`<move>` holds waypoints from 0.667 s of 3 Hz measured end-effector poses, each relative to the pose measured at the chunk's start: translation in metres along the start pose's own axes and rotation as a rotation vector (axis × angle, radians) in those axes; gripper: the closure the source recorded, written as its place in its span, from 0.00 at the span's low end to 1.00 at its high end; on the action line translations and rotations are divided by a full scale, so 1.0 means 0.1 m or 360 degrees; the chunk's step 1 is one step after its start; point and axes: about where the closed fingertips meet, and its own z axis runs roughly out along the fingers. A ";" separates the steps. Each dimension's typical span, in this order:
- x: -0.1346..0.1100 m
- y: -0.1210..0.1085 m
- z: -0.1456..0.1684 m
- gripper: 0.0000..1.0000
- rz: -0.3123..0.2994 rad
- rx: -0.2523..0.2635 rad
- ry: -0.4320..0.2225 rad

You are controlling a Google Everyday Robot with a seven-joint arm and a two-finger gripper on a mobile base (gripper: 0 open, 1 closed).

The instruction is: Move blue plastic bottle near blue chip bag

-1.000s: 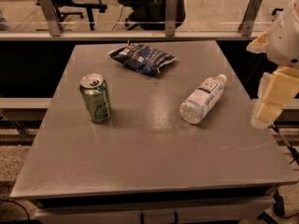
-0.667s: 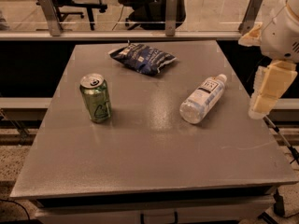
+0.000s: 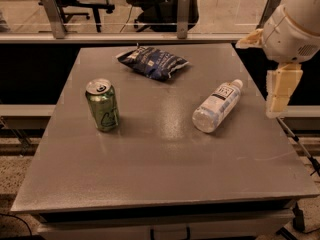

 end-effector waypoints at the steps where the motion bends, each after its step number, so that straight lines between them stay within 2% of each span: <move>1: 0.05 -0.15 0.31 0.00 -0.0229 -0.0089 -0.0012; 2: 0.07 -0.33 0.66 0.00 -0.0414 -0.0181 -0.0026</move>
Offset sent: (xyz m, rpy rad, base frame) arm 0.0787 0.0156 -0.0873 -0.1227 0.1341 0.4201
